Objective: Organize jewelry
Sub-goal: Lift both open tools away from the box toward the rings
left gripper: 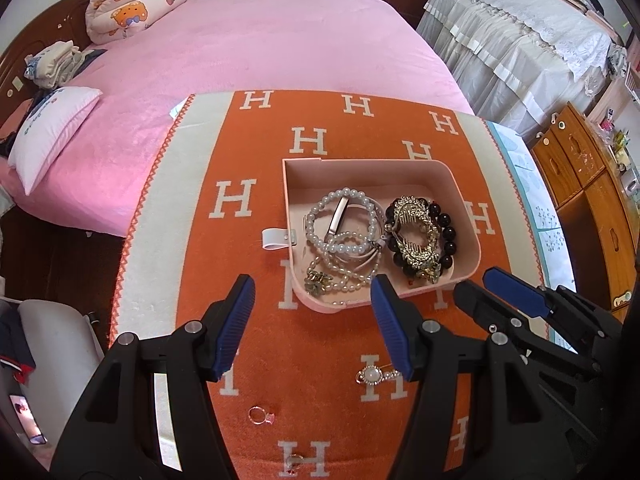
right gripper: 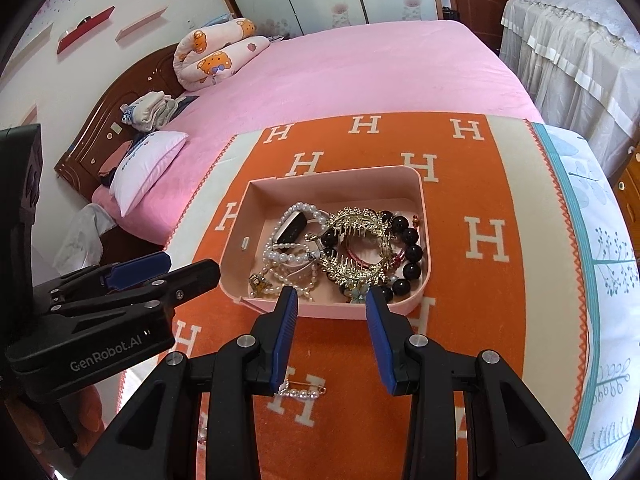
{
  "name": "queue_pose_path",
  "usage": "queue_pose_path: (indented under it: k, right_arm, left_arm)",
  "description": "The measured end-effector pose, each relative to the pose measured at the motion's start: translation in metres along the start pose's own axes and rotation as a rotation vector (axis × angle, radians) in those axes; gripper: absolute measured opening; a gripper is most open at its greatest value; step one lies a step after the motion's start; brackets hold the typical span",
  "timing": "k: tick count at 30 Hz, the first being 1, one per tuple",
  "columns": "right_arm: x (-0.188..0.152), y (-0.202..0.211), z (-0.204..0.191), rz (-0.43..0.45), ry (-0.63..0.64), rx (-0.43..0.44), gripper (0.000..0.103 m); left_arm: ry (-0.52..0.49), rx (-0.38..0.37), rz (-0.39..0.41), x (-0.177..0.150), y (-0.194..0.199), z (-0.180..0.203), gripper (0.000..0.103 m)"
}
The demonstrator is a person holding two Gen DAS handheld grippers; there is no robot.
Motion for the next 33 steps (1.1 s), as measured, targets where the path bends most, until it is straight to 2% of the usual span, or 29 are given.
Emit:
queue_pose_path:
  k: [10, 15, 25, 33]
  right_arm:
    - [-0.015, 0.033, -0.022, 0.049, 0.012, -0.003, 0.036]
    - [-0.034, 0.046, -0.039, 0.059, 0.032, 0.006, 0.036]
    - [-0.091, 0.055, -0.076, 0.012, 0.085, 0.043, 0.036]
    - [-0.139, 0.043, -0.102, -0.059, 0.097, 0.088, 0.036]
  left_arm:
    - [-0.003, -0.024, 0.061, -0.011, 0.044, -0.013, 0.057]
    - [-0.019, -0.028, 0.079, -0.029, 0.063, -0.024, 0.057]
    - [0.022, -0.012, 0.063, -0.079, 0.08, -0.064, 0.057]
    - [0.049, 0.0, 0.012, -0.128, 0.073, -0.084, 0.057]
Point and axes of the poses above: each gripper's, at about its wrist camera, not at the fingertips, and y roughly against the way its jaws point, z to its right, x to its top, the point moved 6 cm from there along -y, roughly the way its jaws point, and after that the axes turned 1 degree about y, right-handed, at the moved point
